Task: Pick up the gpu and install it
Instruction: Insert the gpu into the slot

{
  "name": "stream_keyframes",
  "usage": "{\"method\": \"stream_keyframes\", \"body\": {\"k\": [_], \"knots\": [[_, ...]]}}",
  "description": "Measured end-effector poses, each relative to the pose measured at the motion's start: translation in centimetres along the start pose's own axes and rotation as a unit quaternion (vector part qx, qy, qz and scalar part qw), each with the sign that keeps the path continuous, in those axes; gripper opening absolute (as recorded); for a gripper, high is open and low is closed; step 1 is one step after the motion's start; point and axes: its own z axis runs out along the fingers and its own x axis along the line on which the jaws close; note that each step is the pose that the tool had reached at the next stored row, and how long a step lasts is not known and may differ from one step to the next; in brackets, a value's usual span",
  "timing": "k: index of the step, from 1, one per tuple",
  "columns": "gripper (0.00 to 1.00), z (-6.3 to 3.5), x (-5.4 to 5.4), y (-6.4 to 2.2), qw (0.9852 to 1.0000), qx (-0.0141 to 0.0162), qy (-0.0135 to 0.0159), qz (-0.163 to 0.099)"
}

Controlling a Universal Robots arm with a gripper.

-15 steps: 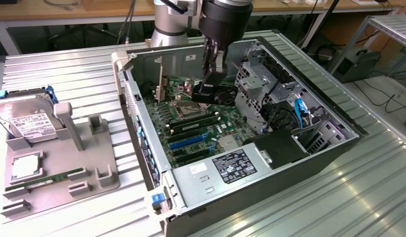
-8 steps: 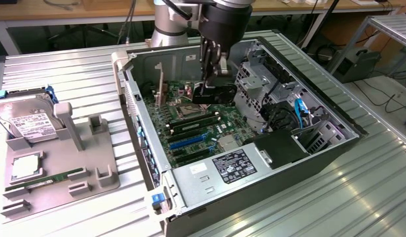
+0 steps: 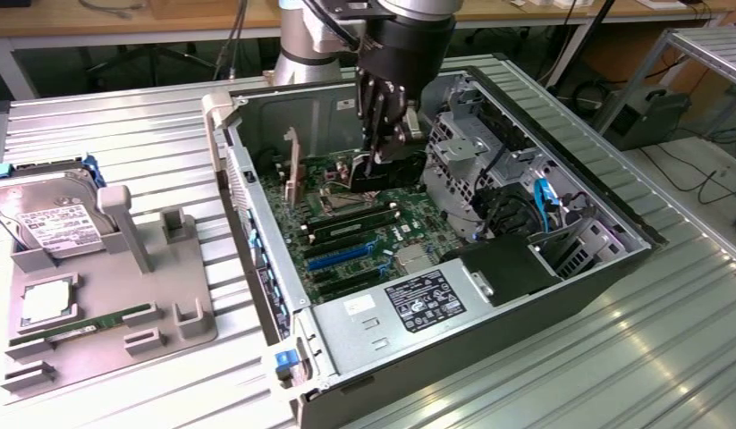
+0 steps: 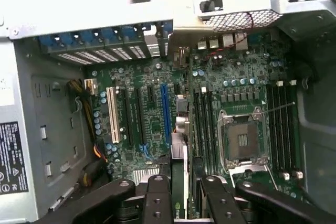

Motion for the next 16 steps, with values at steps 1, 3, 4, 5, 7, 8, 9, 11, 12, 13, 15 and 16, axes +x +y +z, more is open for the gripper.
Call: {"method": "stream_keyframes", "body": {"k": [1,3,4,5,7,8,9,11,12,13,15,16], "knots": [[0.26,0.09,0.0,0.0,1.0,0.0001,0.0003,-0.01],[0.26,0.34,0.0,-0.01,0.9996,0.0002,0.0009,-0.028],[0.26,0.46,0.0,-0.01,0.9994,0.0003,0.0011,-0.035],[0.26,0.6,0.0,-0.02,0.9992,0.0003,0.0013,-0.04],[0.26,0.92,0.3,-0.04,0.9989,0.0003,0.0014,-0.046],[0.26,1.1,0.4,-0.04,0.9989,0.0004,0.0014,-0.047],[0.26,1.47,0.6,0.06,0.9989,0.0004,0.0011,-0.047],[0.26,1.95,0.7,0.45,0.9989,0.0003,0.0013,-0.047],[0.26,2.12,0.7,0.68,0.9989,0.0003,0.0013,-0.047],[0.26,2.36,0.7,1.01,0.9989,0.0004,0.0012,-0.047],[0.26,2.96,0.7,1.38,0.9989,0.0004,0.0012,-0.047],[0.26,3.16,0.7,1.37,0.9989,0.0004,0.0013,-0.047]]}}
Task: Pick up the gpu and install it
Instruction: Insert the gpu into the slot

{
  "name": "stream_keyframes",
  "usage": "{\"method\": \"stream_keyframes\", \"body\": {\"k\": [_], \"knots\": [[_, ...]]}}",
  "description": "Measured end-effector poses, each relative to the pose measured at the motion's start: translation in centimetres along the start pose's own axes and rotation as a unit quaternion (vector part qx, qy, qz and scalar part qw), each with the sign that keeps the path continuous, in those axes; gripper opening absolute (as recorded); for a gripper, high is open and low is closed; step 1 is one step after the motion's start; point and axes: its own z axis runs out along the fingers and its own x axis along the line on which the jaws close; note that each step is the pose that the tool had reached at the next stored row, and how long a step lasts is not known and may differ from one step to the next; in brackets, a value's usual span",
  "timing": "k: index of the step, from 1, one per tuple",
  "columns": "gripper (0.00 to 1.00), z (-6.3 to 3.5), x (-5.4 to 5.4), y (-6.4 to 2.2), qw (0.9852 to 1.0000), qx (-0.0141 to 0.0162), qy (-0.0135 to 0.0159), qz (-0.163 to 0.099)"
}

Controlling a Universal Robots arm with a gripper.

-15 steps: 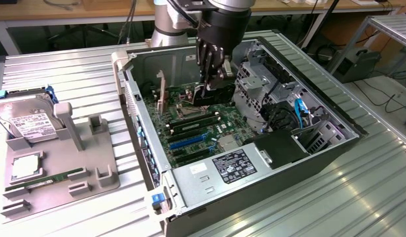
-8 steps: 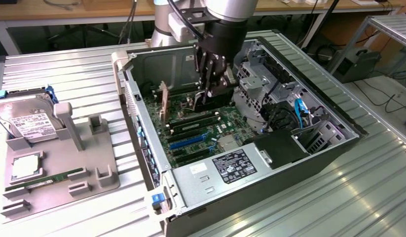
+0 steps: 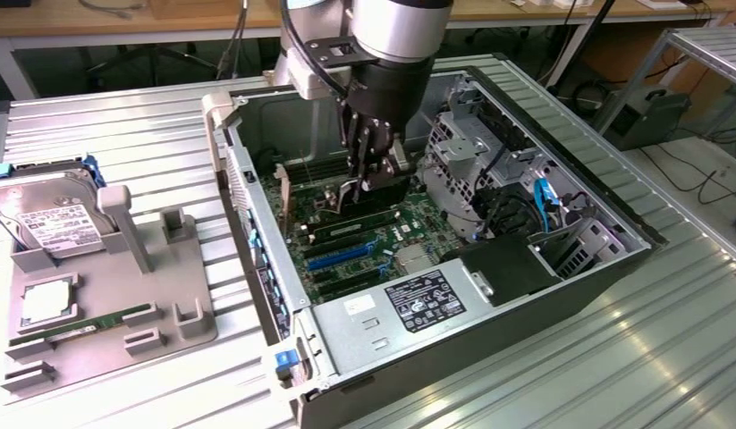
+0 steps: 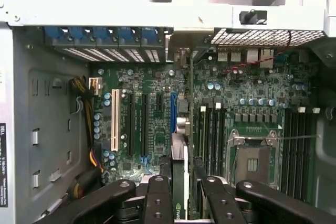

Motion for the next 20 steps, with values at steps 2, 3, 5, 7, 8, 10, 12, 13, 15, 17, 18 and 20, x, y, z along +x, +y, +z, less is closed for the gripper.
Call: {"method": "stream_keyframes", "body": {"k": [2,3,5,7,8,10,12,13,15,17,18,20], "knots": [[0.26,0.36,0.0,-0.01,1.0,0.0,-0.0001,0.0],[0.26,0.57,0.1,-0.02,1.0,0.0,0.0,0.0],[0.26,1.19,0.3,-0.03,1.0,0.0,0.0,0.0],[0.26,1.66,0.5,-0.02,1.0,0.0,0.0,0.0],[0.26,1.82,0.5,-0.01,1.0,0.0,0.0,0.0],[0.26,2.42,0.6,0.01,1.0,0.0,0.0,0.0],[0.26,3.12,0.7,0.03,1.0,0.0,0.0,0.001],[0.26,3.31,0.8,0.04,1.0,0.0,0.0,0.001],[0.26,3.72,0.8,0.06,1.0,0.0,0.0,0.001],[0.26,4.09,0.8,0.09,1.0,0.0,0.0,0.001],[0.26,4.27,0.8,0.11,1.0,0.0,0.0,0.001],[0.26,4.7,0.8,0.13,1.0,0.0,0.0,0.001]]}}
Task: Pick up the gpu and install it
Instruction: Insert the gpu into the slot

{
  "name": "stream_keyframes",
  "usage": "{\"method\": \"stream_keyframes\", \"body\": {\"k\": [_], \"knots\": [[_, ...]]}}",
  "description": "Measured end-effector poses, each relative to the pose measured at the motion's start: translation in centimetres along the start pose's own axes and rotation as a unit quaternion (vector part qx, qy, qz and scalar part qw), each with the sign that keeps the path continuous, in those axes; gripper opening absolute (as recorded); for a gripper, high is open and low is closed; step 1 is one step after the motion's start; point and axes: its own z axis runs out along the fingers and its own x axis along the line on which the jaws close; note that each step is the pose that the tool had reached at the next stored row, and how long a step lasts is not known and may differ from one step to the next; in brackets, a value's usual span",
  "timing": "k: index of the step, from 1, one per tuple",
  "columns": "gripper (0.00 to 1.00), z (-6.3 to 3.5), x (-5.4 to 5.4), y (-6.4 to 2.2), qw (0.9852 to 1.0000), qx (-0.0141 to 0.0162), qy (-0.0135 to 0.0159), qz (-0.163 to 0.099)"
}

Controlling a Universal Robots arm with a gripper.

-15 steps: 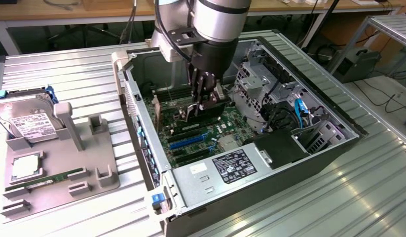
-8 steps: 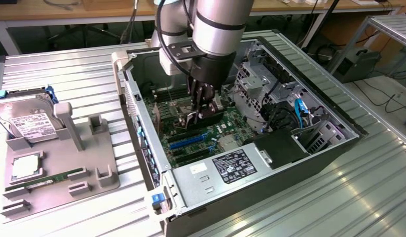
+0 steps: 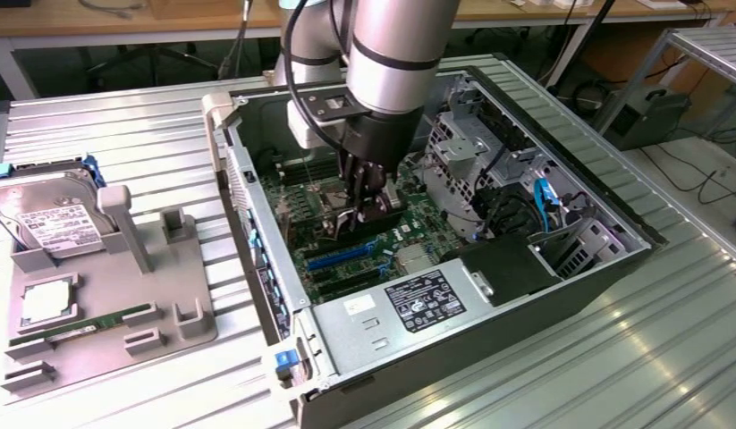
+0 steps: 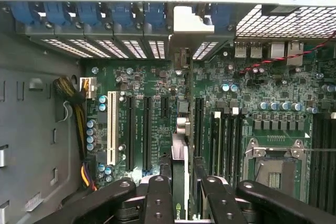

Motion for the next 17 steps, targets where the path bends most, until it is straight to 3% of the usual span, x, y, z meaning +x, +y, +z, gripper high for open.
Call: {"method": "stream_keyframes", "body": {"k": [1,3,5,17], "knots": [[0.26,0.84,-0.01,0.01,1.0,0.0,-0.0014,0.0],[0.26,1.1,-0.01,0.0,1.0,0.0001,-0.005,0.0],[0.26,1.28,-0.01,0.02,1.0,0.0002,-0.0066,0.0],[0.26,1.58,0.01,0.27,1.0,0.0002,-0.0066,0.0]]}}
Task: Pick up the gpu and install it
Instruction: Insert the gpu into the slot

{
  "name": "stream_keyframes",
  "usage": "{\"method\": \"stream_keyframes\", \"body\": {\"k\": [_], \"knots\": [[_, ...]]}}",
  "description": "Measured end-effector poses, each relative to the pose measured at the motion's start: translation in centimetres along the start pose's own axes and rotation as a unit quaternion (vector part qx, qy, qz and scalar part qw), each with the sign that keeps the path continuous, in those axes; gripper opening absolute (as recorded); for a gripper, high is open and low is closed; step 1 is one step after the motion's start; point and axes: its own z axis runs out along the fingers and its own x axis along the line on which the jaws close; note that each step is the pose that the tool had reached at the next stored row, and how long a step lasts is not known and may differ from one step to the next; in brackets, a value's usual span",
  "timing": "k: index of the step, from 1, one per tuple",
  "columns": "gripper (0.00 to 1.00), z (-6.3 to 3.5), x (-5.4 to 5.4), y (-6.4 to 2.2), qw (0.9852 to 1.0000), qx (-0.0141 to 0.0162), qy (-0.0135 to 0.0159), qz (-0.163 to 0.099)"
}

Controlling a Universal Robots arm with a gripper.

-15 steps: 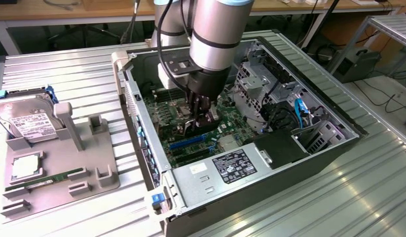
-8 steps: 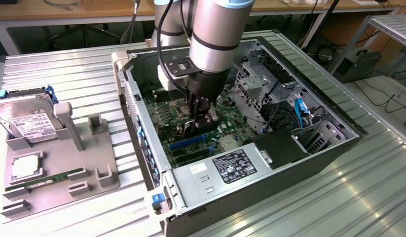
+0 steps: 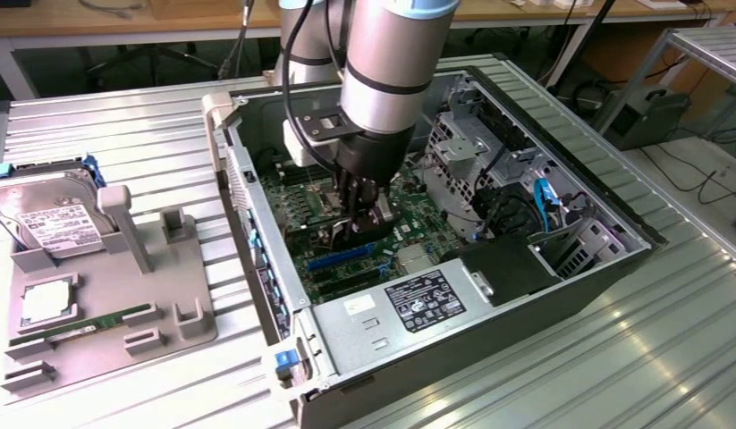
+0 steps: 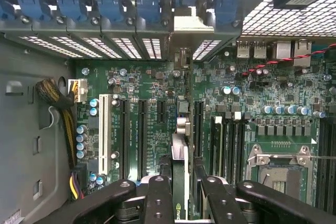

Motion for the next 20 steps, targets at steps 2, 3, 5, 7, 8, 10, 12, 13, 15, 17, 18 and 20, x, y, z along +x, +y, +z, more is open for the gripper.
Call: {"method": "stream_keyframes", "body": {"k": [2,3,5,7,8,10,12,13,15,17,18,20], "knots": [[0.26,0.11,0.06,0.01,1.0,0.0,0.0,0.0],[0.26,0.16,0.08,0.01,1.0,-0.0001,0.0001,0.0],[0.26,0.24,0.1,0.0,1.0,0.0,0.0,0.0],[0.26,0.32,0.1,0.0,1.0,0.0,0.0001,0.0],[0.26,0.35,0.11,0.0,1.0,0.0,0.0001,0.0],[0.26,0.42,0.11,0.05,1.0,0.0,0.0001,0.0],[0.26,0.52,0.1,0.13,1.0,0.0,0.0,0.0],[0.26,0.57,0.1,0.17,1.0,0.0,0.0001,0.0],[0.26,0.7,0.1,0.22,1.0,0.0,0.0001,0.0],[0.26,0.9,0.1,0.28,1.0,-0.0001,0.0007,0.0],[0.26,0.92,0.11,0.28,1.0,-0.0001,0.0011,0.001],[0.26,0.95,0.1,0.28,1.0,0.0,0.0025,0.003]]}}
